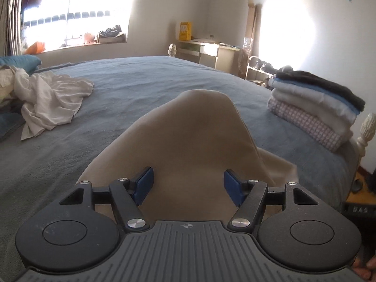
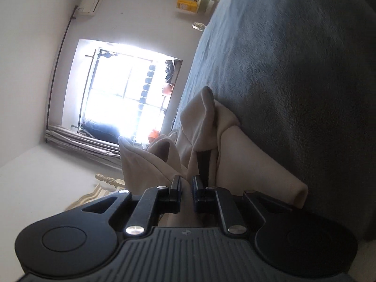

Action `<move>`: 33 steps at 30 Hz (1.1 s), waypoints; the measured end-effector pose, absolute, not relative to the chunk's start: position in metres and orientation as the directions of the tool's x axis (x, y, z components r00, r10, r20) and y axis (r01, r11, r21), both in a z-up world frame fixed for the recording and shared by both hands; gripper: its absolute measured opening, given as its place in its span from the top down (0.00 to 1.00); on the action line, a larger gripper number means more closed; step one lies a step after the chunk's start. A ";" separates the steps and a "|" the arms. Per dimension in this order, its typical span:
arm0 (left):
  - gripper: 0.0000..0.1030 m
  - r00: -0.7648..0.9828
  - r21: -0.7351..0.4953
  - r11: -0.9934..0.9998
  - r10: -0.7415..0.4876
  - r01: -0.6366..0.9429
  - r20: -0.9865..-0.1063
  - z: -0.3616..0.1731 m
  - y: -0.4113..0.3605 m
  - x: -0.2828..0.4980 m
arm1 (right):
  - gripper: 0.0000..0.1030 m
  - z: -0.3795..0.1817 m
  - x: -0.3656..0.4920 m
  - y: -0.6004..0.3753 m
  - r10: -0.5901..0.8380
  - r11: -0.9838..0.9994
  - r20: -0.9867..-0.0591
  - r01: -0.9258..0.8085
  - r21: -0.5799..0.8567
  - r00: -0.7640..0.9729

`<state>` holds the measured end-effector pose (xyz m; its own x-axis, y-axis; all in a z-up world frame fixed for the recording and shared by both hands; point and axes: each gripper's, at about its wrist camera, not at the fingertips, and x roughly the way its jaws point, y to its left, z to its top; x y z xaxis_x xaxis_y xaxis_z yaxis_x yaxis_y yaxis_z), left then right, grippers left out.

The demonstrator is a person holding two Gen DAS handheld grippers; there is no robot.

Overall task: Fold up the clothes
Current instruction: 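Lift the folded hoodie off the blanket with both grippers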

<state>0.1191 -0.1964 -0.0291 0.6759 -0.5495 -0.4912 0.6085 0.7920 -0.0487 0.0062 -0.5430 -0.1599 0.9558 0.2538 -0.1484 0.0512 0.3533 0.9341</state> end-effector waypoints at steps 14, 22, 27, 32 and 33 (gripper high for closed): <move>0.35 0.717 -0.048 0.785 -0.587 0.617 -0.375 -0.016 -0.162 0.106 | 0.21 -0.085 0.077 -0.531 0.441 0.665 -0.233 -0.142 0.733 0.867; 0.35 0.702 -0.153 0.804 -0.580 0.575 -0.412 -0.038 -0.114 0.105 | 0.13 -0.071 0.104 -0.507 0.549 0.692 -0.295 -0.227 0.685 0.782; 0.35 0.700 -0.194 0.812 -0.576 0.551 -0.423 -0.052 -0.108 0.099 | 0.39 -0.051 0.104 -0.480 0.553 0.755 -0.347 -0.281 0.592 0.757; 0.35 0.711 -0.170 0.811 -0.576 0.560 -0.404 -0.055 -0.119 0.091 | 0.88 -0.040 0.092 -0.459 0.437 0.840 -0.400 -0.207 0.501 0.806; 0.35 0.713 -0.162 0.810 -0.576 0.563 -0.400 -0.054 -0.123 0.090 | 0.90 -0.038 0.088 -0.458 0.414 0.848 -0.397 -0.189 0.495 0.819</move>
